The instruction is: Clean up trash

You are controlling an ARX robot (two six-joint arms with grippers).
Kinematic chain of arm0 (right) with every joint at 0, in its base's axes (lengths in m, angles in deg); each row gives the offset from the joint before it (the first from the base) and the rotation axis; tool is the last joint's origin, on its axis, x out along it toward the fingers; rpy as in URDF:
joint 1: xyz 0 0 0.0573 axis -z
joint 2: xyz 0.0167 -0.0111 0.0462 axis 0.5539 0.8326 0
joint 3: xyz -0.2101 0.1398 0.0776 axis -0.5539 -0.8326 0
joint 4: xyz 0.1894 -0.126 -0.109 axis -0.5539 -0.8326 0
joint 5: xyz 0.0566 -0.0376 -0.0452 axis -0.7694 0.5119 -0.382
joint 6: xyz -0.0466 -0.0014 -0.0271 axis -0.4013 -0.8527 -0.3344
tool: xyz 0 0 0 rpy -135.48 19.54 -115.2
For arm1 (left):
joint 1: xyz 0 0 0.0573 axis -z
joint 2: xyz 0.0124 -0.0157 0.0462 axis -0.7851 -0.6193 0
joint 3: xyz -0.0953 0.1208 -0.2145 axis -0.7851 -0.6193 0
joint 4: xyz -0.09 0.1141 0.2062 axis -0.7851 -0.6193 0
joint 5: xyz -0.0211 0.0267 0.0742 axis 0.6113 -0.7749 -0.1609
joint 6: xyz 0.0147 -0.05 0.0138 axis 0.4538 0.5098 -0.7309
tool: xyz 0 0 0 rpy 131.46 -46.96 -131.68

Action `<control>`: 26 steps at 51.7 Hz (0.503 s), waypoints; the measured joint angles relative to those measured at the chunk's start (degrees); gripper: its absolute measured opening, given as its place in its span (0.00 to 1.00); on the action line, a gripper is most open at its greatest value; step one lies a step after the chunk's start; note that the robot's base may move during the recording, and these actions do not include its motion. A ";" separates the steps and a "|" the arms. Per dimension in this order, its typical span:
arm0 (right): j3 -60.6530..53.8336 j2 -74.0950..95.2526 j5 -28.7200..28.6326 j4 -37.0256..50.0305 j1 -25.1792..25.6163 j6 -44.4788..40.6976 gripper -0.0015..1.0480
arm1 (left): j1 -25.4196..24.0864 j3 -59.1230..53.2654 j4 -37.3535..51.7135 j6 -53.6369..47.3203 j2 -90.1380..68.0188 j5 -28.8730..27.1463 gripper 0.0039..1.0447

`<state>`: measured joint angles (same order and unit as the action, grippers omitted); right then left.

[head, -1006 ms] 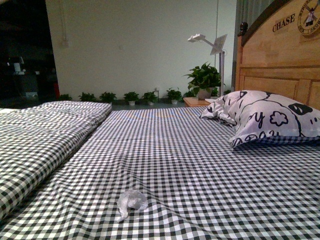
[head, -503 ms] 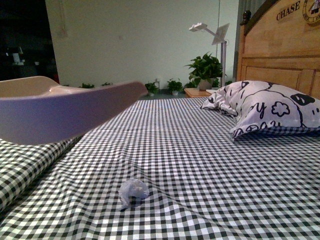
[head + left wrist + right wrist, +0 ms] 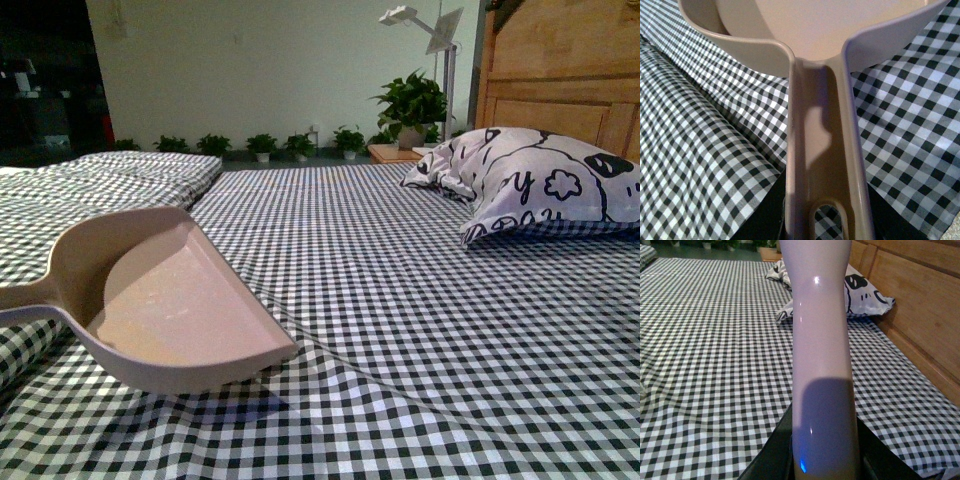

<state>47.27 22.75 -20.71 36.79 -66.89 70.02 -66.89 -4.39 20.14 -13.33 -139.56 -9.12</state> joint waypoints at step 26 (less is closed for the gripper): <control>0.00 0.00 0.00 0.00 0.00 0.00 0.19 | -4.61 3.65 -5.53 -1.95 -4.39 -0.50 0.25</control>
<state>47.27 22.75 -20.71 36.79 -66.89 70.02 -71.50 -0.74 14.61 -15.28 -143.95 -9.62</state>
